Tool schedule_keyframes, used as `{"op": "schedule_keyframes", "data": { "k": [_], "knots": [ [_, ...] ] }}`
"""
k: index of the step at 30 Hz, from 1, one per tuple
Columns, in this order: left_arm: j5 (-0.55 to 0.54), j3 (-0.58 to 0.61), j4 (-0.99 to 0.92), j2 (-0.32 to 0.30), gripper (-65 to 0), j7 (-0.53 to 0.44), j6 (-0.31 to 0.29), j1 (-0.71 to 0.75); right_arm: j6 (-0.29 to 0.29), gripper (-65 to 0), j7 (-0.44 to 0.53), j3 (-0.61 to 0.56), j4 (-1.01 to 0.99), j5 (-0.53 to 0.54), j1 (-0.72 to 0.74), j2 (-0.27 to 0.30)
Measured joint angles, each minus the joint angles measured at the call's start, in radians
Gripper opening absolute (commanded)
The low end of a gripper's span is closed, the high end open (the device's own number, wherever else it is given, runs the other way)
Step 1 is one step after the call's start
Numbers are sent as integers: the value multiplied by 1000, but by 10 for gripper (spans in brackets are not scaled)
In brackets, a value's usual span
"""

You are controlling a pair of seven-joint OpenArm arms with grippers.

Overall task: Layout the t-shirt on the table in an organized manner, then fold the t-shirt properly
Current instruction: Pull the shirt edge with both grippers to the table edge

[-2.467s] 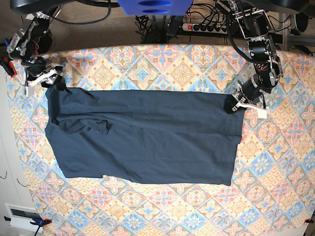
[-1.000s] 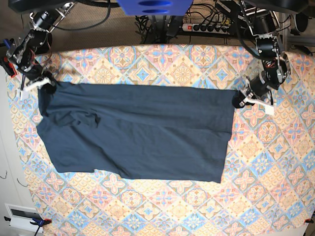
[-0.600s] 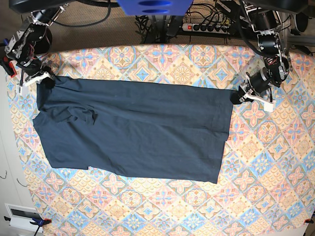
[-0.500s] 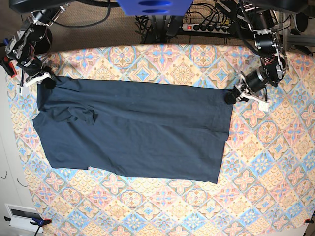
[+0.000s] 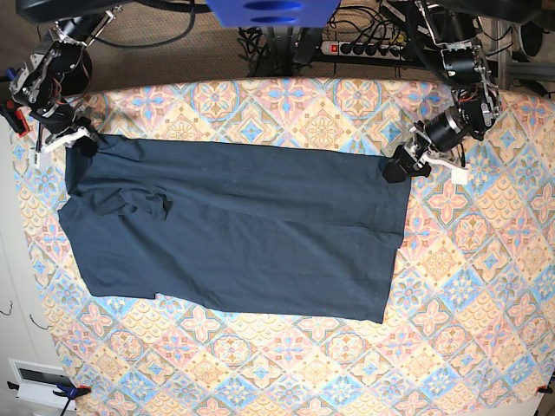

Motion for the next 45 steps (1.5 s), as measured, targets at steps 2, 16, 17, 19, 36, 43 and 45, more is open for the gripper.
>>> {"op": "schedule_keyframes", "data": {
  "k": [2, 16, 17, 19, 36, 43, 45],
  "knots": [
    [-7, 0, 1, 9, -272, -2, 0, 12, 0, -650, 0, 0, 0, 0, 0, 0],
    [-46, -109, 9, 12, -272, 9, -18, 103, 0, -650, 0, 0, 0, 0, 0, -1],
    [-43, -112, 9, 13, -272, 13, -18, 99, 0, -650, 0, 0, 0, 0, 0, -1],
    [-38, -114, 9, 13, -272, 11, -15, 94, 0, -650, 1, 0, 0, 0, 0, -1],
    [229, -87, -1, 130, -650, 3, 0, -89, -1, -650, -3, 0, 53, 0, 2, -1],
    [201, -93, 6, 107, -650, 37, 2, -77, 0, -650, -3, 0, 54, 0, -3, -2],
    [171, -92, 39, 82, -650, 36, 1, -49, 1, -650, -17, 0, 56, 1, -18, 0]
  ]
}}
